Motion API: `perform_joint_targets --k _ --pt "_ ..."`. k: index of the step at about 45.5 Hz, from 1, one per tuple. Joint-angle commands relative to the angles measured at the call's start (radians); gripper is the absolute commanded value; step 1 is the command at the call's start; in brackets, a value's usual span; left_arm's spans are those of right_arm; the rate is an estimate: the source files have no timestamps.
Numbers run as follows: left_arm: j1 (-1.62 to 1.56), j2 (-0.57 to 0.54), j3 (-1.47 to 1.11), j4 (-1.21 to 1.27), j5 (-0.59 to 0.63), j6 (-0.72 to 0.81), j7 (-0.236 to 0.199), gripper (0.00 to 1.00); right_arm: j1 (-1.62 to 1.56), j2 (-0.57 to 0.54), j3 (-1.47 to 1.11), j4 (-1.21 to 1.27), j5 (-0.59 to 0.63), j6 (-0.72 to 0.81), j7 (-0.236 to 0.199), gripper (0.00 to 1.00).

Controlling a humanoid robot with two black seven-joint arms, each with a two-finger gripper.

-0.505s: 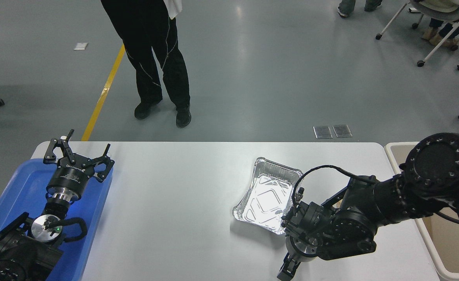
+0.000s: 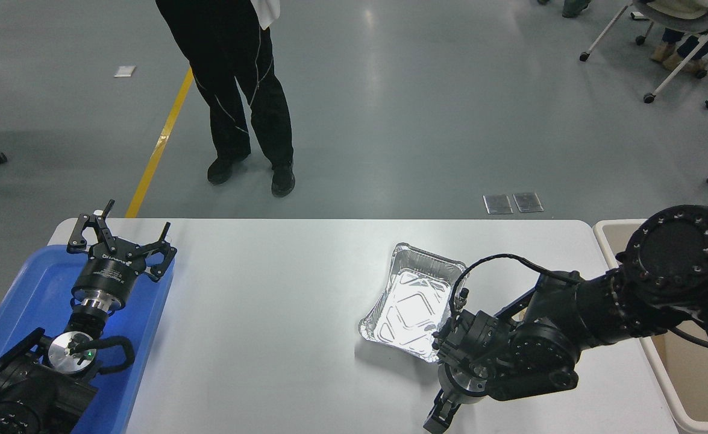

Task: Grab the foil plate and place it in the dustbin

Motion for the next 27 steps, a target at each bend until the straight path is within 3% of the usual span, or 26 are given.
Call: perform_joint_targets --k 1,27 --pt "0.000 0.000 -0.001 0.000 0.000 0.000 -0.001 0.99 0.015 0.000 0.002 0.001 0.021 0.000 0.000 1.00" --pt "-0.002 0.000 0.001 0.000 0.000 0.000 0.001 0.99 -0.005 0.000 0.002 -0.011 0.019 0.001 0.000 1.00"
